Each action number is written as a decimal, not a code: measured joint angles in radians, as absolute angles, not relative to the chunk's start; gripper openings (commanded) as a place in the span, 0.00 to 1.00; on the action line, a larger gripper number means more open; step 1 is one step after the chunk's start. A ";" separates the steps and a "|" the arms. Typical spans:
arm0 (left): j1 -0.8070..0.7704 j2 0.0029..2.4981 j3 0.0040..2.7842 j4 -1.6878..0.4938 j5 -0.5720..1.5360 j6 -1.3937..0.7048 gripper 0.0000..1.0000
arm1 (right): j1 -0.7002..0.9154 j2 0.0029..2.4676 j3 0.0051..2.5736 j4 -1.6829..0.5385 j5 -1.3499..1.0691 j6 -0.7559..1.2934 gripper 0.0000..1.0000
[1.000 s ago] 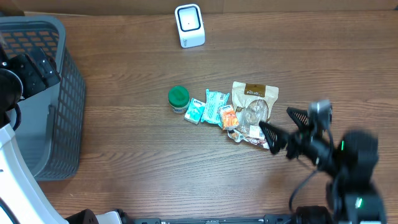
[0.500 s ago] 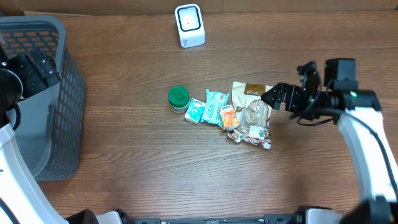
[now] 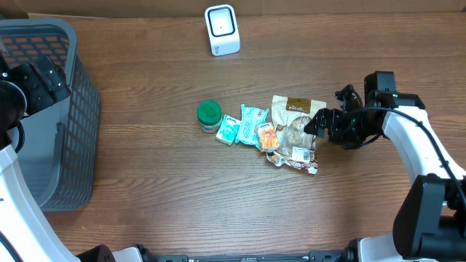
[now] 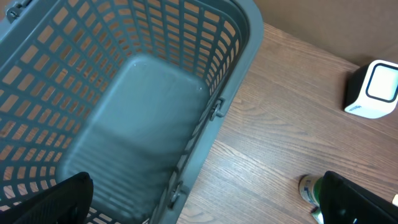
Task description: Scan the item barcode
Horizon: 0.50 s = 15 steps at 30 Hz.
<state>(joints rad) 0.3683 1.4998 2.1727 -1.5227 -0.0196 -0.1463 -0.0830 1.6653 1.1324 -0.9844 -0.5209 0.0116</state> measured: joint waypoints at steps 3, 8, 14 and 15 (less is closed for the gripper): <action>0.368 1.500 2.173 -1.523 -0.020 -0.146 1.00 | -0.057 1.666 1.119 -0.992 -0.547 0.000 0.73; 0.368 1.500 2.173 -1.523 -0.020 -0.146 0.99 | 0.063 1.666 1.117 -0.942 -0.575 0.031 0.68; 0.368 1.500 2.173 -1.523 -0.020 -0.146 1.00 | 0.205 1.699 1.117 -0.828 -0.530 0.223 0.68; 0.368 1.500 2.173 -1.523 -0.020 -0.146 0.99 | 0.220 1.713 1.117 -0.810 -0.519 0.262 0.68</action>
